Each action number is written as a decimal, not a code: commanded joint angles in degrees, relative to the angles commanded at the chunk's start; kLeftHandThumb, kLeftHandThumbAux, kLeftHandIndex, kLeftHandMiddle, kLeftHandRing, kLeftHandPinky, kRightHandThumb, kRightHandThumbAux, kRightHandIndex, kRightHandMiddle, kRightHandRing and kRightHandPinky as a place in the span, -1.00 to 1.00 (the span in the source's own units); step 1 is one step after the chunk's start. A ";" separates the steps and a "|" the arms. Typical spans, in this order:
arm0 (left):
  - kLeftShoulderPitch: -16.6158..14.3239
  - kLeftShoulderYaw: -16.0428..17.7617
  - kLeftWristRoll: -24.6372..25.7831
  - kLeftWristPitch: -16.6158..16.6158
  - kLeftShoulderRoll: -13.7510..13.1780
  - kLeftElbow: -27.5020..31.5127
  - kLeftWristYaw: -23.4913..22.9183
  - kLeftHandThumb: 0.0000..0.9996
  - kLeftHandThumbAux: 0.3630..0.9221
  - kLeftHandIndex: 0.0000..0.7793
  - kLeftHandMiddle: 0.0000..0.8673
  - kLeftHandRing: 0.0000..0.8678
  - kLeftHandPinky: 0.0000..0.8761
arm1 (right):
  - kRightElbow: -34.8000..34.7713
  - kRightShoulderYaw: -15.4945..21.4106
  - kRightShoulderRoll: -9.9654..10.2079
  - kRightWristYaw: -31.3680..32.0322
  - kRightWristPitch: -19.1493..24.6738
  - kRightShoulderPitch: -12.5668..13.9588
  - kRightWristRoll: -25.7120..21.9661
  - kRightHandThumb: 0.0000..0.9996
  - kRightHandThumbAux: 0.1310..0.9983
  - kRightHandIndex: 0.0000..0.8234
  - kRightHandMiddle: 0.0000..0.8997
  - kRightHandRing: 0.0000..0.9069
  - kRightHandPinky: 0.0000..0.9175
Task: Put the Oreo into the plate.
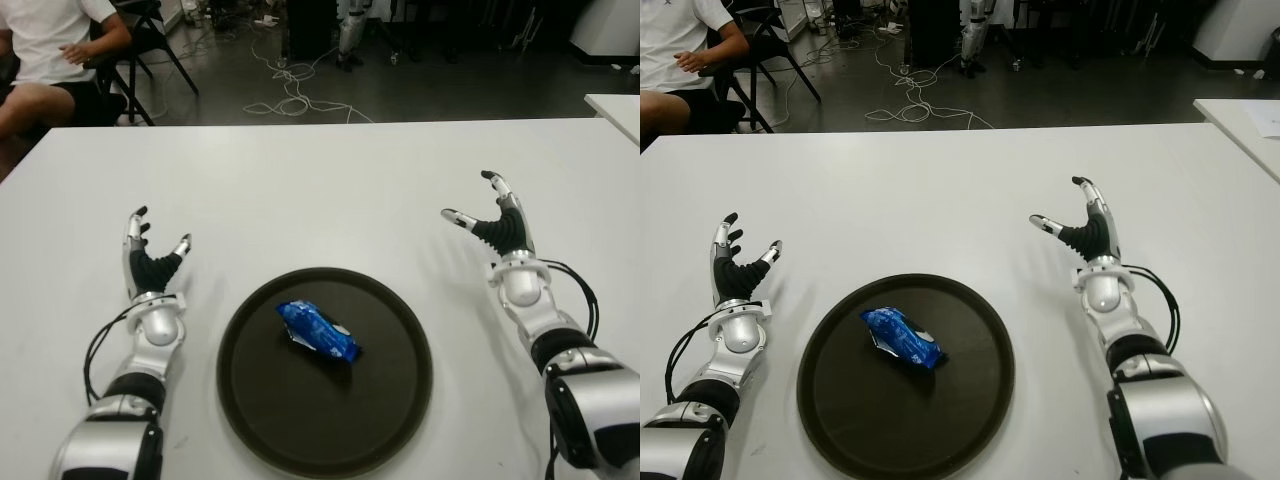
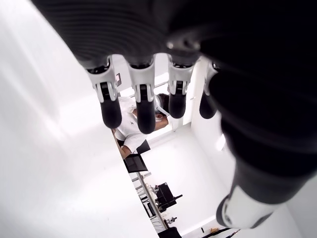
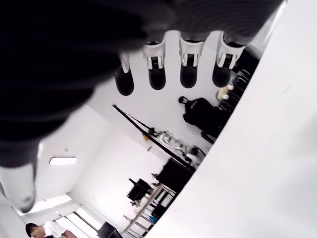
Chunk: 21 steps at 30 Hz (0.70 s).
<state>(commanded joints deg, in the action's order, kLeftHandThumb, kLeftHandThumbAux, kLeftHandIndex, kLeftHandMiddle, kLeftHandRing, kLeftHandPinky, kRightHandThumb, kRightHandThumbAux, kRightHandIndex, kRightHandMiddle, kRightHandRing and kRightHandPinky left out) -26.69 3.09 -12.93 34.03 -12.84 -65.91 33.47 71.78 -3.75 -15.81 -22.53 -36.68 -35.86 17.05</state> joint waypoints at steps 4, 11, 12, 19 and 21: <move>0.02 -0.13 -0.15 -0.19 -0.13 0.06 -0.07 -0.57 0.45 -0.75 -0.80 -0.80 -0.79 | -0.03 0.17 0.21 -0.43 -0.56 0.23 -0.01 -1.00 -0.02 -0.99 -1.00 -1.00 -1.00; 0.01 -0.44 -0.57 -0.48 -0.36 0.03 0.22 -0.62 0.47 -0.75 -0.78 -0.76 -0.72 | -0.09 0.60 0.83 -1.28 -1.80 0.52 -0.25 -1.00 -0.05 -0.99 -1.00 -1.00 -1.00; 0.01 -0.41 -0.52 -0.48 -0.34 0.04 0.17 -0.62 0.47 -0.75 -0.77 -0.76 -0.71 | -0.08 0.59 0.86 -1.51 -1.81 0.51 -0.19 -1.00 -0.07 -0.99 -1.00 -1.00 -1.00; 0.04 -0.13 -0.07 -0.22 -0.31 0.13 -0.33 -0.59 0.49 -0.76 -0.80 -0.77 -0.72 | -0.01 0.69 1.12 -2.18 -1.84 0.41 -0.16 -1.00 -0.06 -0.99 -1.00 -1.00 -1.00; 0.04 -0.02 0.10 -0.12 -0.27 0.12 -0.45 -0.57 0.51 -0.75 -0.80 -0.79 -0.75 | 0.01 0.66 1.15 -2.32 -1.80 0.40 -0.09 -1.00 -0.02 -0.96 -1.00 -1.00 -1.00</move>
<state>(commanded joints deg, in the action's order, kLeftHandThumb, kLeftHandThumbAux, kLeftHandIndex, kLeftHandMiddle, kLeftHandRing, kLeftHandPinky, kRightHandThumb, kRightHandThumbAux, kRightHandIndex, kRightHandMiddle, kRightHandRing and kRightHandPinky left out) -26.65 3.07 -12.83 33.91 -13.12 -65.79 33.01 71.79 -3.09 -14.66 -24.85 -38.49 -35.46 16.95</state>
